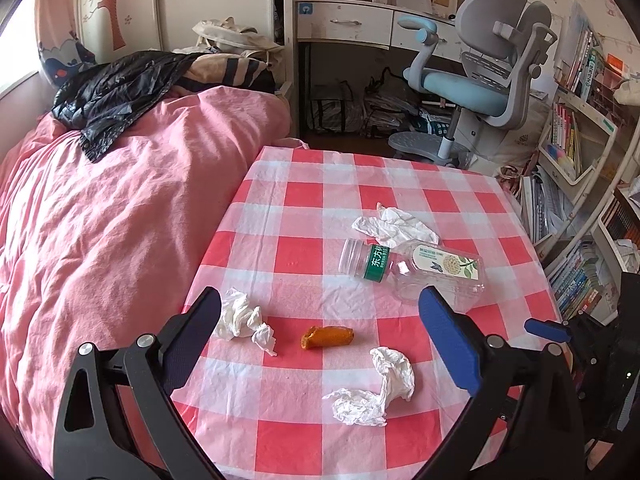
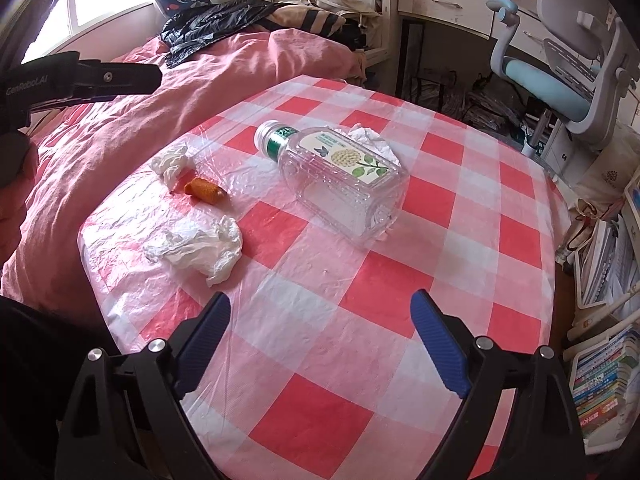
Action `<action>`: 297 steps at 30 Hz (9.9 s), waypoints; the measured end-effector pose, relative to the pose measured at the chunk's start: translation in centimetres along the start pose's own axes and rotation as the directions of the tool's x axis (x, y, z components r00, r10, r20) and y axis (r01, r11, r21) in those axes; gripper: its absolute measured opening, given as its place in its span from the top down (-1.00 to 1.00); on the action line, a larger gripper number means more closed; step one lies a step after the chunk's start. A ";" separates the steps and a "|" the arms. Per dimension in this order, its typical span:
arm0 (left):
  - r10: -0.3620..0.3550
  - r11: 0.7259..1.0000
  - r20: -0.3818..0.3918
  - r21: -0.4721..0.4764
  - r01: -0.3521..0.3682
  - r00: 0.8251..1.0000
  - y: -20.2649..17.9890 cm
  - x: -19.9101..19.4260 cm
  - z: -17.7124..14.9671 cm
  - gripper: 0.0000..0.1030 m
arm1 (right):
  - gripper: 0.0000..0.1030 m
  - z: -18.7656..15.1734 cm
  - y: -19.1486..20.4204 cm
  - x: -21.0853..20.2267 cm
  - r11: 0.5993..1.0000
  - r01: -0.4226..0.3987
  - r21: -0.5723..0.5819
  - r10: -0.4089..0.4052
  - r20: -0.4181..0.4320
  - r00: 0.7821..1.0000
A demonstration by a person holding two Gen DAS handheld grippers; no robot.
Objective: Collect trash
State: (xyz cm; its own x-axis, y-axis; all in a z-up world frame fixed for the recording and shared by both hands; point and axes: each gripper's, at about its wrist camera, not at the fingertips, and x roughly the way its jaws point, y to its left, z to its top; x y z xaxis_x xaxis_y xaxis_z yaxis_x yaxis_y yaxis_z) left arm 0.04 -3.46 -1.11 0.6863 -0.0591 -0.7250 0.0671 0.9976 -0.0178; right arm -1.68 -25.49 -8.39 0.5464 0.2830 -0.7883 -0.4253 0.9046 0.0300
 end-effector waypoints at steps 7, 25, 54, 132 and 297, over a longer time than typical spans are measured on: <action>0.000 1.000 0.000 0.000 0.000 1.000 0.0 0.0 0.0 -0.86 | -0.70 -0.1 0.0 0.1 1.000 0.000 -0.002 0.000 -0.003 1.000; 0.001 1.000 0.000 -0.001 -0.001 1.000 -0.1 0.0 0.0 -0.86 | -0.70 -0.2 0.1 0.2 1.000 0.002 -0.007 -0.002 -0.006 1.000; 0.001 1.000 0.000 0.000 -0.001 1.000 -0.1 -0.1 0.1 -0.86 | -0.73 -0.1 0.1 0.1 1.000 0.004 -0.006 -0.004 -0.003 1.000; 0.000 1.000 0.003 0.002 0.000 1.000 0.1 -0.2 0.2 -0.86 | -0.73 0.3 1.0 -0.1 1.000 -0.004 -0.026 0.004 0.001 1.000; 0.107 0.961 -0.270 -0.219 -0.169 0.957 10.5 10.8 -1.8 -0.85 | -0.75 3.6 7.5 6.1 0.990 -0.132 -0.058 0.129 -0.042 0.991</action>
State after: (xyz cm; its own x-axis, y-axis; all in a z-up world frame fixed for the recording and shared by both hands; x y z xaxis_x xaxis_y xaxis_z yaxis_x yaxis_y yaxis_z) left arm 6.88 6.46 -10.32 0.4686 0.0600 -0.8813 -0.2105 0.9765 -0.0454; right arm 1.05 -15.80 -10.82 0.4557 0.3840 -0.8031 -0.5345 0.8394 0.0981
